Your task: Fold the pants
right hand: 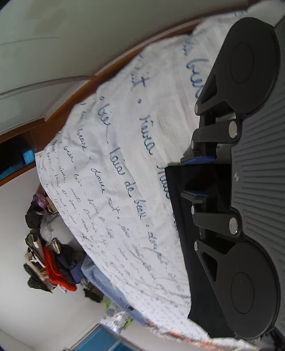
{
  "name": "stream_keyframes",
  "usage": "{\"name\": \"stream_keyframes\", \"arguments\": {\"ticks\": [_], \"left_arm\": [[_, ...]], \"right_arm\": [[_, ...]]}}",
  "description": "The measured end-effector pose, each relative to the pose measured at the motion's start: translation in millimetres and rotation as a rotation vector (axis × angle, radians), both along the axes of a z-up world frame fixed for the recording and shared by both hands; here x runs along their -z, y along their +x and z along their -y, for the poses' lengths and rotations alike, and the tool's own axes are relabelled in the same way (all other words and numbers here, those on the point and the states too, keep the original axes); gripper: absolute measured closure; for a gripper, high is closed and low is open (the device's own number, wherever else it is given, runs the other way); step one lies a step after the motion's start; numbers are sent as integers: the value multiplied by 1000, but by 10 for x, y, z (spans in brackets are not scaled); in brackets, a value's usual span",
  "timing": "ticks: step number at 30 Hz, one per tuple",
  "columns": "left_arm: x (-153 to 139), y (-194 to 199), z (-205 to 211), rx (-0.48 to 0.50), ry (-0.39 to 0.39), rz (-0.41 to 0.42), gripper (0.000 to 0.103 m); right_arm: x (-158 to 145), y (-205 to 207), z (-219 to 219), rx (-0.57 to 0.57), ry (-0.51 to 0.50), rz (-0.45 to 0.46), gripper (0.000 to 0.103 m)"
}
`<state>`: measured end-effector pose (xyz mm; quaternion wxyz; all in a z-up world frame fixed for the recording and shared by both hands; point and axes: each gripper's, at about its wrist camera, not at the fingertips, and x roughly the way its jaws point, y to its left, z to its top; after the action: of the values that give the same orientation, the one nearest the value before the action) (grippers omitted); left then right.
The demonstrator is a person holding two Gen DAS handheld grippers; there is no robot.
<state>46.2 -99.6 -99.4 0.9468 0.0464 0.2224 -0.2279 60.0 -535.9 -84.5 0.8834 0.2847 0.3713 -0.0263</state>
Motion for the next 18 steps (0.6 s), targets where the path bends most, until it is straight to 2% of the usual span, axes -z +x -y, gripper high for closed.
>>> {"name": "stream_keyframes", "arguments": {"ticks": [3, 9, 15, 17, 18], "left_arm": [[1, 0, 4, -2, 0, -3, 8], [2, 16, 10, -2, 2, -12, 8], [2, 23, 8, -5, 4, -16, 8], [6, 26, 15, -6, 7, -20, 8], [8, 25, 18, -6, 7, -21, 8]], "right_arm": [[-12, -30, 17, 6, -2, 27, 85], [104, 17, 40, -7, 50, 42, 85], [201, 50, 163, -16, 152, 52, 83], [186, 53, 126, -29, 112, 52, 87], [163, 51, 86, -35, 72, 54, 94]]}}
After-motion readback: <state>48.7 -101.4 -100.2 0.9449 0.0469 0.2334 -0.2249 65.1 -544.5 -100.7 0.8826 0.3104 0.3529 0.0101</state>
